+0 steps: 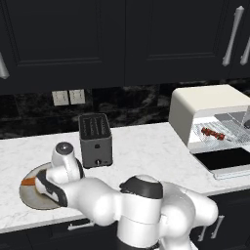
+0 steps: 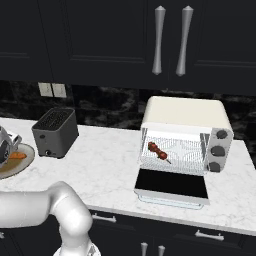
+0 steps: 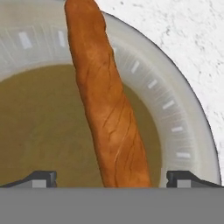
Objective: Pick up the kebab skewer and baguette bread, and place them inside the toaster oven. Close the toaster oven door and start by setting the timer.
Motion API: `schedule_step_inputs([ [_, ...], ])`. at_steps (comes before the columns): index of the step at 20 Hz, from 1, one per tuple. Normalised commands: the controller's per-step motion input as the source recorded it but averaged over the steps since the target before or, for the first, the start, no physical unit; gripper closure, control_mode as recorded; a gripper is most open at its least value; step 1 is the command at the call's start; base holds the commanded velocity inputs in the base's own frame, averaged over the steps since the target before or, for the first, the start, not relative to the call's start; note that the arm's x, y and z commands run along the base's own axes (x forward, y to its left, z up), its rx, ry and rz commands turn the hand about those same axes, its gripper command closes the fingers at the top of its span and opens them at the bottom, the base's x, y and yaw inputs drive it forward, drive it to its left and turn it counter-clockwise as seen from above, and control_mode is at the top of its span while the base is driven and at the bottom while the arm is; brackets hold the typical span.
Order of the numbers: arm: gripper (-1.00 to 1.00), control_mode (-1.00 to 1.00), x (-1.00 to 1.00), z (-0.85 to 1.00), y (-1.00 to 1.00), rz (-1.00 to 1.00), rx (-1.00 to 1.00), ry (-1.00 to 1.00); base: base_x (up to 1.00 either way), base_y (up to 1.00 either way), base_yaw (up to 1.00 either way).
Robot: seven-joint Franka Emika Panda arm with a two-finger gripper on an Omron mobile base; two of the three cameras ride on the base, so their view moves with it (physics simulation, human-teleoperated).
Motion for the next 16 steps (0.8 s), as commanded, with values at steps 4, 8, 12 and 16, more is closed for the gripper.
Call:
schedule_step_inputs([
  [4,-1.00,-1.00,0.10,0.00,0.02,0.03,0.00,0.00,0.00,0.00,0.00],
  [8,-1.00,-1.00,0.14,-0.05,0.09,0.02,0.00,0.00,0.00,0.00,0.00],
  [12,-1.00,-1.00,0.05,-0.21,0.15,0.02,0.00,0.00,0.00,0.00,0.00],
  [16,-1.00,-1.00,0.11,-0.10,0.11,0.02,0.00,0.00,0.00,0.00,0.00],
])
